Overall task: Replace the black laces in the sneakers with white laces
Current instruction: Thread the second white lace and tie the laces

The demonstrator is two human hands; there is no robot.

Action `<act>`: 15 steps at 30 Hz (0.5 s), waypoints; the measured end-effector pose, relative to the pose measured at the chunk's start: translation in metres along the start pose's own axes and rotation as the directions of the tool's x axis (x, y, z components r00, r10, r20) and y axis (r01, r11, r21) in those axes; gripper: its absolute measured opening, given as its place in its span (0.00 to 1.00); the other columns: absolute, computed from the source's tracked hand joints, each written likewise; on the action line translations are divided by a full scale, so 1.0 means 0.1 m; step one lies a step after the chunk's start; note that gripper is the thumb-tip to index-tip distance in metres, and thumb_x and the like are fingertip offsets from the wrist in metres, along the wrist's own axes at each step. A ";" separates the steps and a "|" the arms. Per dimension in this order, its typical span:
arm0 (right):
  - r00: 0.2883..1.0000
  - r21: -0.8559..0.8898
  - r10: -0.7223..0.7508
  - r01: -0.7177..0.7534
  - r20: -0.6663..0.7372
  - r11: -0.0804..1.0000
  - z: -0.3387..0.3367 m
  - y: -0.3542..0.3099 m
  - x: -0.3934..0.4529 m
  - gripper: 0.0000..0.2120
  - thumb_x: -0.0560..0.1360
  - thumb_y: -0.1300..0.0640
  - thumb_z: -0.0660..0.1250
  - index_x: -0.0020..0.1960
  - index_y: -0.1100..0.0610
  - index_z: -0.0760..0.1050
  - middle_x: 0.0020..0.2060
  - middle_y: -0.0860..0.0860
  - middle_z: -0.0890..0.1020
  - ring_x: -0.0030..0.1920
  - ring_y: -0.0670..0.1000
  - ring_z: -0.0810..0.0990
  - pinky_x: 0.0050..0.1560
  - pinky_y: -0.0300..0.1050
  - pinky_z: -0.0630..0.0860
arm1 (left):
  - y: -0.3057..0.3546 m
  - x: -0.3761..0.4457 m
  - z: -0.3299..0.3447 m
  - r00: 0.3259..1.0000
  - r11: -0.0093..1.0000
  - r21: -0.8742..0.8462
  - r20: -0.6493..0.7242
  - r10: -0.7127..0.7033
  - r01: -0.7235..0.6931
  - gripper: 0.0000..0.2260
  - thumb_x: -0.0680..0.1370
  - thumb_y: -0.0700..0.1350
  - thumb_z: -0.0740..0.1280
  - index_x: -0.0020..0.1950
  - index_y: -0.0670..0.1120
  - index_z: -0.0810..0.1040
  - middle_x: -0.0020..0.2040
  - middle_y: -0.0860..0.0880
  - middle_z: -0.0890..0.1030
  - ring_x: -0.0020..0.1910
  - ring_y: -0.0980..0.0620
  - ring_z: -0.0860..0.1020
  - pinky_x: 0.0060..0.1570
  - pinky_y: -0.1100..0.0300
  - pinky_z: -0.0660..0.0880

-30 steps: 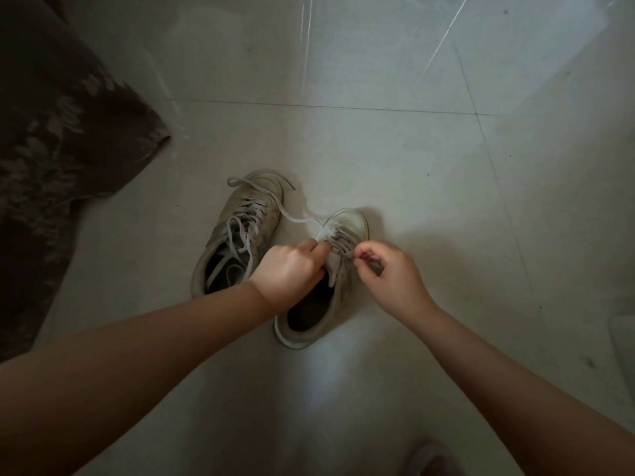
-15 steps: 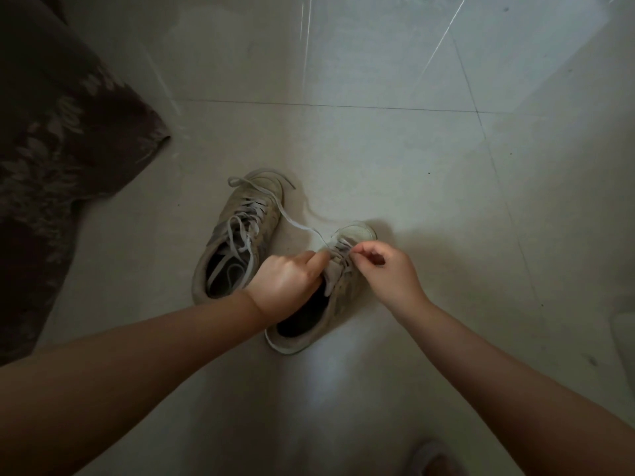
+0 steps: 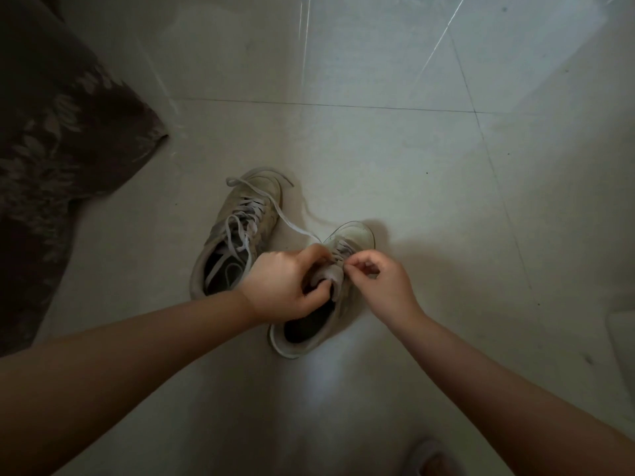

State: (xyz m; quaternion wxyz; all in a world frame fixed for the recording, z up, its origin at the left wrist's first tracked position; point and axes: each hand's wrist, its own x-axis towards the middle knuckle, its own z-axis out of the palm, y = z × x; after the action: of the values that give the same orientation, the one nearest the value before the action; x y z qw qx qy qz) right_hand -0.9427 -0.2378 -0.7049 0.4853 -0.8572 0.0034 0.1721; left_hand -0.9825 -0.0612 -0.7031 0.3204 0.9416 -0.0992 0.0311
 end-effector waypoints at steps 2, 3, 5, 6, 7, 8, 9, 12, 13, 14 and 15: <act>1.000 0.015 0.028 -0.028 -0.007 1.000 0.01 0.00 0.00 0.06 0.72 0.63 0.71 0.42 0.55 0.75 0.35 0.48 0.77 0.37 0.43 0.75 0.38 0.28 0.70 | 0.00 0.03 -0.05 0.987 0.973 -0.168 0.053 -0.152 0.159 0.16 0.75 0.55 0.62 0.61 0.51 0.75 0.49 0.55 0.83 0.40 0.54 0.82 0.42 0.60 0.77; 0.999 0.014 0.035 -0.034 -0.008 0.999 0.01 0.00 0.01 0.07 0.71 0.63 0.72 0.42 0.55 0.75 0.36 0.48 0.77 0.37 0.43 0.74 0.38 0.28 0.70 | -0.01 0.07 -0.04 0.980 0.964 -0.181 0.056 -0.189 0.197 0.14 0.76 0.52 0.64 0.61 0.52 0.75 0.49 0.55 0.83 0.41 0.55 0.82 0.43 0.60 0.76; 0.999 0.002 0.038 -0.038 0.008 0.999 0.02 0.00 0.03 0.07 0.71 0.62 0.72 0.42 0.55 0.74 0.36 0.48 0.76 0.37 0.44 0.74 0.38 0.28 0.71 | 0.00 0.18 -0.01 0.979 0.967 -0.155 0.069 -0.192 0.200 0.13 0.76 0.48 0.67 0.60 0.52 0.79 0.48 0.54 0.83 0.46 0.56 0.81 0.47 0.60 0.76; 0.999 -0.006 0.038 -0.038 0.015 0.999 0.02 -0.01 0.03 0.07 0.71 0.62 0.72 0.42 0.54 0.74 0.36 0.48 0.77 0.38 0.44 0.74 0.37 0.28 0.70 | 0.01 0.23 -0.01 0.981 0.974 -0.128 0.071 -0.180 0.188 0.12 0.75 0.48 0.68 0.58 0.51 0.80 0.48 0.53 0.83 0.47 0.55 0.80 0.49 0.58 0.76; 0.999 -0.009 0.032 -0.032 0.022 0.999 0.02 -0.01 0.03 0.07 0.71 0.61 0.72 0.42 0.53 0.74 0.36 0.48 0.77 0.38 0.45 0.75 0.37 0.28 0.70 | 0.02 0.27 0.00 0.984 0.982 -0.090 0.079 -0.161 0.168 0.11 0.75 0.47 0.68 0.56 0.51 0.82 0.48 0.52 0.83 0.48 0.53 0.80 0.49 0.56 0.76; 0.999 -0.011 0.024 -0.024 0.027 1.000 0.02 -0.01 0.03 0.08 0.71 0.61 0.72 0.42 0.52 0.74 0.37 0.48 0.77 0.38 0.45 0.75 0.37 0.28 0.70 | 0.03 0.29 0.00 0.986 0.990 -0.041 0.095 -0.134 0.138 0.10 0.75 0.48 0.68 0.56 0.52 0.82 0.49 0.51 0.83 0.49 0.51 0.80 0.49 0.55 0.76; 0.999 -0.007 0.021 -0.021 0.032 1.000 0.02 -0.01 0.03 0.08 0.71 0.61 0.72 0.42 0.52 0.75 0.37 0.48 0.77 0.38 0.45 0.75 0.37 0.29 0.70 | 0.02 0.31 -0.01 0.987 0.992 0.017 0.108 -0.123 0.121 0.11 0.76 0.48 0.67 0.57 0.52 0.81 0.51 0.50 0.83 0.50 0.50 0.80 0.49 0.55 0.76; 0.999 -0.030 0.008 -0.006 0.049 1.000 0.02 0.01 0.02 0.07 0.72 0.61 0.71 0.44 0.51 0.76 0.37 0.48 0.78 0.39 0.46 0.76 0.39 0.33 0.72 | 0.06 0.27 -0.05 0.998 0.990 0.137 0.069 0.011 -0.020 0.12 0.75 0.48 0.65 0.58 0.53 0.80 0.47 0.50 0.83 0.45 0.47 0.81 0.37 0.56 0.77; 0.999 -0.046 -0.005 0.008 0.052 0.999 0.03 0.02 0.02 0.06 0.71 0.59 0.71 0.44 0.50 0.76 0.38 0.48 0.79 0.40 0.46 0.77 0.42 0.37 0.73 | 0.07 0.26 -0.05 0.996 0.984 0.162 0.062 0.067 -0.077 0.12 0.74 0.48 0.63 0.55 0.51 0.81 0.42 0.50 0.82 0.39 0.46 0.82 0.30 0.57 0.76; 0.998 -0.063 -0.028 0.031 0.053 0.998 0.04 0.02 0.01 0.06 0.70 0.56 0.70 0.45 0.48 0.76 0.40 0.48 0.80 0.42 0.46 0.79 0.44 0.41 0.75 | 0.07 0.24 -0.03 0.992 0.980 0.162 0.066 0.110 -0.119 0.14 0.73 0.48 0.60 0.53 0.50 0.81 0.39 0.49 0.81 0.34 0.45 0.81 0.25 0.57 0.75; 0.997 -0.088 -0.064 0.068 0.051 0.994 0.05 0.01 0.00 0.07 0.68 0.53 0.68 0.46 0.48 0.77 0.42 0.48 0.81 0.44 0.47 0.80 0.47 0.44 0.76 | 0.06 0.24 -0.01 0.991 0.983 0.139 0.081 0.110 -0.121 0.15 0.73 0.48 0.58 0.53 0.48 0.80 0.39 0.48 0.80 0.33 0.43 0.80 0.25 0.54 0.76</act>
State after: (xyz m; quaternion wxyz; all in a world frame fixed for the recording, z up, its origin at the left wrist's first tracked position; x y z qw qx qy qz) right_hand -0.9439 -0.2337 -0.7083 0.4516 -0.8734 -0.0444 0.1768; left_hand -0.9605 -0.0693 -0.6952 0.2455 0.9553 -0.1629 0.0222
